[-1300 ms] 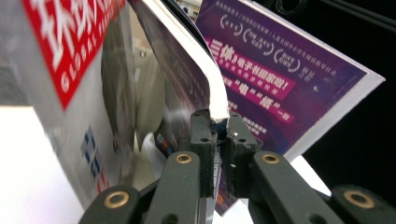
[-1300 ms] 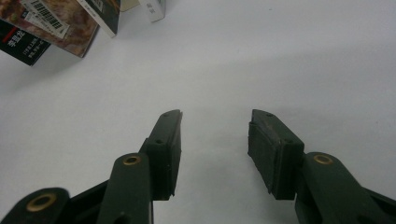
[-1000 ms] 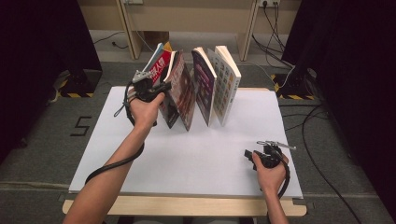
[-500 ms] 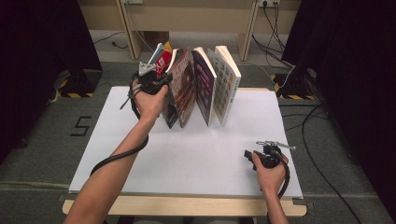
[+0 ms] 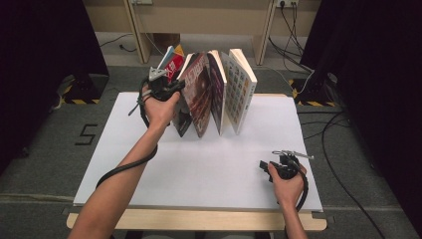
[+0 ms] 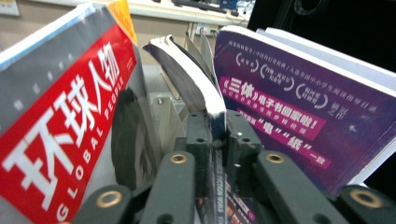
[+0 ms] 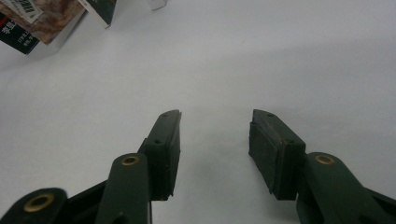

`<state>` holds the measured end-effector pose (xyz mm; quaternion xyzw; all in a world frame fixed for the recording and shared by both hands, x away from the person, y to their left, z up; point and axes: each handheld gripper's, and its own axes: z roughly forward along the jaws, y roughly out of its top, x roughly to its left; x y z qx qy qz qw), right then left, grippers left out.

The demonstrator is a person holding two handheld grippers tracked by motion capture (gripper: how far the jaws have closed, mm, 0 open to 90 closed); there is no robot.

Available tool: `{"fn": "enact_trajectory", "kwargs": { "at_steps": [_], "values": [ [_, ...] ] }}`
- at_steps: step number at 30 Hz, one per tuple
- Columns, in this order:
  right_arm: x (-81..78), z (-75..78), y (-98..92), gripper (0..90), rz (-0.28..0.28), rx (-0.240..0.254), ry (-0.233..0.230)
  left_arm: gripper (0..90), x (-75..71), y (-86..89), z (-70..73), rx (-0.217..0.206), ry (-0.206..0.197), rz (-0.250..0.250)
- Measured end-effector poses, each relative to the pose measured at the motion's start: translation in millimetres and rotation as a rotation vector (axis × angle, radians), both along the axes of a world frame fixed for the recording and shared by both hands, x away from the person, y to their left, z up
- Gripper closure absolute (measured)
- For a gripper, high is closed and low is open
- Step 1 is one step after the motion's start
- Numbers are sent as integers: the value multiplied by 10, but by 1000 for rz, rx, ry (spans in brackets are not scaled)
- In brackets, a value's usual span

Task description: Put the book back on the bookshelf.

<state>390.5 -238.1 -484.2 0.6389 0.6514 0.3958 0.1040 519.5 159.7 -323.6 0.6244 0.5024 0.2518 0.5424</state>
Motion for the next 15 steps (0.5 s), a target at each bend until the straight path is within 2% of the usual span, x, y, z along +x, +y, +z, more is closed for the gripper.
{"fn": "enact_trajectory", "kwargs": {
  "at_steps": [7, 15],
  "values": [
    [0, -4, -3, 533, -8, 8, 8, 750, 23, 20, -66, -25, 32, 2],
    [4, -6, -9, 530, -1, 2, 2, 734, 119, -5, -99, -70, 99, -17]
  ]
}}
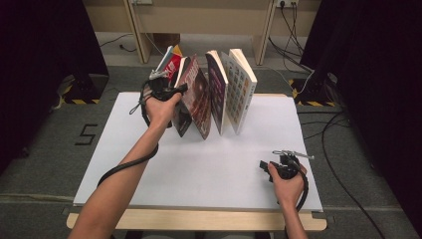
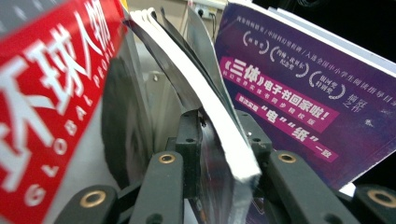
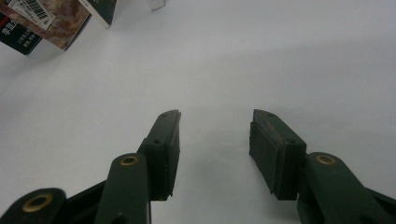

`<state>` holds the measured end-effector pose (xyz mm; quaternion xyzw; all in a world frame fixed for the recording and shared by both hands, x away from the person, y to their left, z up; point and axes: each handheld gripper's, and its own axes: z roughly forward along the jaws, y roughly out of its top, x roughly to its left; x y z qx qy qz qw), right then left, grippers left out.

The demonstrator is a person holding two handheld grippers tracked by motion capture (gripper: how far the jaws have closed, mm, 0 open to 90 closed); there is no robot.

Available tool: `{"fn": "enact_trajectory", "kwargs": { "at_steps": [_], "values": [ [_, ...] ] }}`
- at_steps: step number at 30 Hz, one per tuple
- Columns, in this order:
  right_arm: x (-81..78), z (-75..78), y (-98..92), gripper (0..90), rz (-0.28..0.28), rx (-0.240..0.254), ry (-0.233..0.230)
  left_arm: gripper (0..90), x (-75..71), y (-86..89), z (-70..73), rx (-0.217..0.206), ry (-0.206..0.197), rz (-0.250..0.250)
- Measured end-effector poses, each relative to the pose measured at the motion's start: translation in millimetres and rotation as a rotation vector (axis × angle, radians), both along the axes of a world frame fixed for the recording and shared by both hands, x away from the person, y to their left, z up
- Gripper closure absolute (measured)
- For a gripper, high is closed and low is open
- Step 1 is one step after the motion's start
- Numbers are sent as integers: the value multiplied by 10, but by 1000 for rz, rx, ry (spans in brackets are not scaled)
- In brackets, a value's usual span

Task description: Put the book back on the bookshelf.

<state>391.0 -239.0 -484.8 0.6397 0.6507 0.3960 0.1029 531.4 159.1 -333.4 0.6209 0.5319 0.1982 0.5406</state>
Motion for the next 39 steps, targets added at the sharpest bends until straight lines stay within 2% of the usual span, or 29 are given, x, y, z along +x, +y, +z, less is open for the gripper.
{"fn": "enact_trajectory", "kwargs": {
  "at_steps": [5, 8, 15, 21, 23, 25, 30, 32, 34, 37, 38, 39],
  "values": [
    [-4, 4, 1, 530, -5, 11, 11, 752, 41, -13, -17, -19, 30, 2],
    [0, 1, -5, 531, -3, 7, 5, 798, 48, -6, -10, -10, 37, 7],
    [-1, 0, 1, 530, -4, 5, 3, 832, 22, -36, -1, -2, 21, -2],
    [-4, 2, 2, 530, -6, 9, 9, 834, -16, -100, 58, 28, -25, -11],
    [-2, 1, 1, 530, -3, 6, 4, 835, -20, -132, 92, 54, -56, -13],
    [-1, 1, -2, 532, -2, 8, 5, 835, -10, -160, 117, 61, -82, -6],
    [0, 0, -2, 532, -2, 8, 5, 835, -7, -278, 170, 110, -190, 2],
    [-2, 1, -9, 533, -4, 10, 10, 835, 10, -320, 163, 114, -189, -6],
    [-1, 0, -13, 532, -1, 7, 8, 834, 29, -341, 124, 136, -185, -6],
    [-2, 0, -16, 531, 1, 6, 5, 834, 56, -358, 18, 174, -173, 7],
    [-3, 1, -17, 531, 0, 8, 5, 833, 57, -354, 5, 178, -189, 13],
    [-5, 3, -20, 531, 1, 8, 7, 832, 57, -348, 14, 177, -182, 18]
  ]
}}
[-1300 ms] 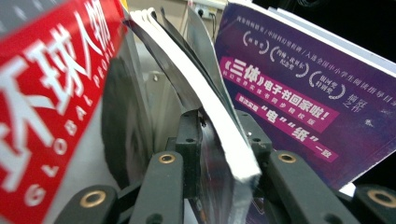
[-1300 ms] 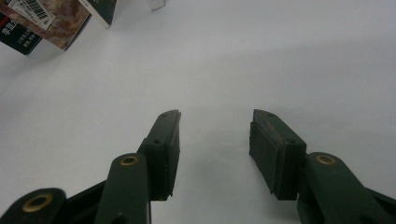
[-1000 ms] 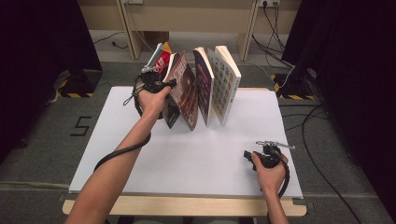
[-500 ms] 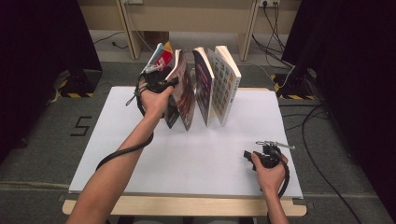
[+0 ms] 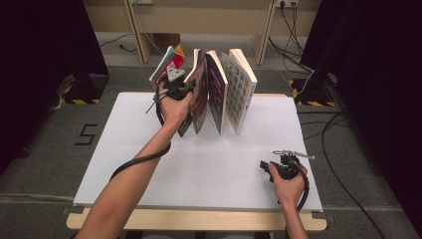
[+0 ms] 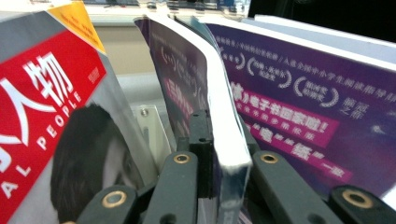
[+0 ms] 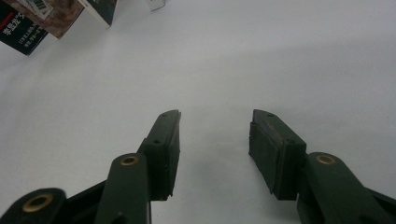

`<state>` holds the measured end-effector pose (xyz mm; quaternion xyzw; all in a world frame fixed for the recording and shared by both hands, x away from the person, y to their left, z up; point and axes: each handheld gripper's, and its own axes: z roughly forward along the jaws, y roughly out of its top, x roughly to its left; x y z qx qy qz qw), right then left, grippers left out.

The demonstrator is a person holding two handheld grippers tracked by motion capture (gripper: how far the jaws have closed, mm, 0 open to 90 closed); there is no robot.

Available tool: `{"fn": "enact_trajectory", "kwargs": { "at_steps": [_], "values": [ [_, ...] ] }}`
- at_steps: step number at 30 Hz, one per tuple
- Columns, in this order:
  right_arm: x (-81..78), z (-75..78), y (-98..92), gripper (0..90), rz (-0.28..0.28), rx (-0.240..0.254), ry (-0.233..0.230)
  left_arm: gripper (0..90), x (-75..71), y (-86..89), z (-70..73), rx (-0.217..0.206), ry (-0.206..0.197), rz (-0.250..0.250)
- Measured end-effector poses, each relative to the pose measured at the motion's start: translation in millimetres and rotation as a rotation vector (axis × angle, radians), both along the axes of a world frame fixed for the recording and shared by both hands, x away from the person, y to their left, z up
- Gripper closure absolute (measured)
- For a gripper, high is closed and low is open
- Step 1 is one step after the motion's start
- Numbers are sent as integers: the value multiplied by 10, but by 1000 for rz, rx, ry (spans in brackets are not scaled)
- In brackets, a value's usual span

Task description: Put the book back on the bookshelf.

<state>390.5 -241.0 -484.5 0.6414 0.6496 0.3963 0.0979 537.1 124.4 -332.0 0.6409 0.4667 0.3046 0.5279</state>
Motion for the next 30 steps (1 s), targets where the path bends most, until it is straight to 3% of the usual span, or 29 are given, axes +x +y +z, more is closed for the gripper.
{"fn": "enact_trajectory", "kwargs": {
  "at_steps": [9, 21, 30],
  "values": [
    [-2, 15, -27, 530, -13, 3, -9, 762, 33, 63, 27, 18, 35, 4],
    [-9, 27, -30, 530, -15, 0, -13, 567, -109, 149, -33, -69, 84, -2],
    [-7, 25, -9, 530, -10, -3, -17, 498, -232, 209, -15, -84, 111, -15]
  ]
}}
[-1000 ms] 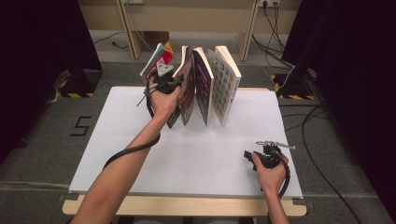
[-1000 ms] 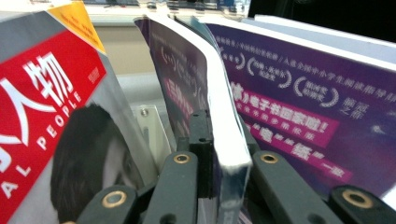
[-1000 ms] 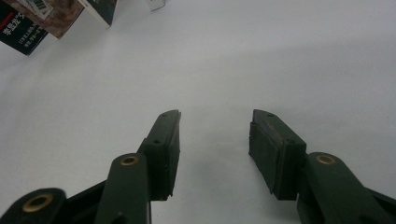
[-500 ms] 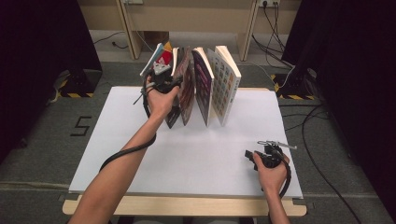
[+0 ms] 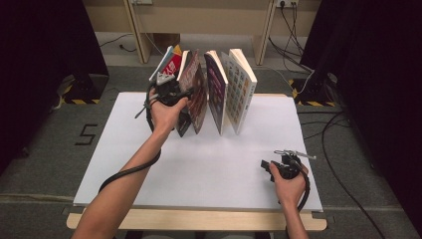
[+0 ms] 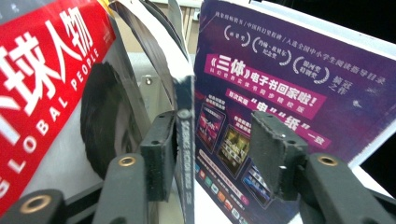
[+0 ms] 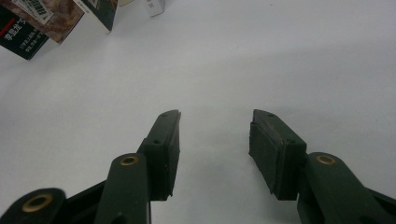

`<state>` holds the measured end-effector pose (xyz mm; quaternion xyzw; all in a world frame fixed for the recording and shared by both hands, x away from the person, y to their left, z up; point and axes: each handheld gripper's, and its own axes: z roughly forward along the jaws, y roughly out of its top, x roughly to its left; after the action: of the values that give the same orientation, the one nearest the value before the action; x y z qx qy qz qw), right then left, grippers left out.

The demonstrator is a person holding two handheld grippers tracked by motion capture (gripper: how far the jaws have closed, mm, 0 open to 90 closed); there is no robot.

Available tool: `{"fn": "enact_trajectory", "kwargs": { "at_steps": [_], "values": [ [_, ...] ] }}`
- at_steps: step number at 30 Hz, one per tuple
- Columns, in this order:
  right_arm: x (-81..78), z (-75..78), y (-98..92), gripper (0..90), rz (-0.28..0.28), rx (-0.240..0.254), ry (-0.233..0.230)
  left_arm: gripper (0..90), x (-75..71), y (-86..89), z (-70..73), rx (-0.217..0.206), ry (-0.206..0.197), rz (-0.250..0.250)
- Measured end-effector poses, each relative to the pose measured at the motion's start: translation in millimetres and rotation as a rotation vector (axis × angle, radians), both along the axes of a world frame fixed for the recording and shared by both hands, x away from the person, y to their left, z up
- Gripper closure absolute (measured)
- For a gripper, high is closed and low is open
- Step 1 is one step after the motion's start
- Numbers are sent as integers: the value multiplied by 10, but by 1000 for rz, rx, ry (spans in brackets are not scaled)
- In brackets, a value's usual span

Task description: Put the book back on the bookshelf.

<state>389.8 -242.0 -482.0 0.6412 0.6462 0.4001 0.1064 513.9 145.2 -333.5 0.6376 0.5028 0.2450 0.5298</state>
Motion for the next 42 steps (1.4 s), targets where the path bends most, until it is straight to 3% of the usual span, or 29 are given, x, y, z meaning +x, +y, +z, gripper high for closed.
{"fn": "enact_trajectory", "kwargs": {
  "at_steps": [10, 42],
  "values": [
    [-1, 0, 0, 530, 1, -1, -2, 474, -167, 56, -7, -11, 24, -15],
    [-3, 2, 38, 530, 8, -6, 0, 475, -568, 261, -91, 15, 25, -70]
  ]
}}
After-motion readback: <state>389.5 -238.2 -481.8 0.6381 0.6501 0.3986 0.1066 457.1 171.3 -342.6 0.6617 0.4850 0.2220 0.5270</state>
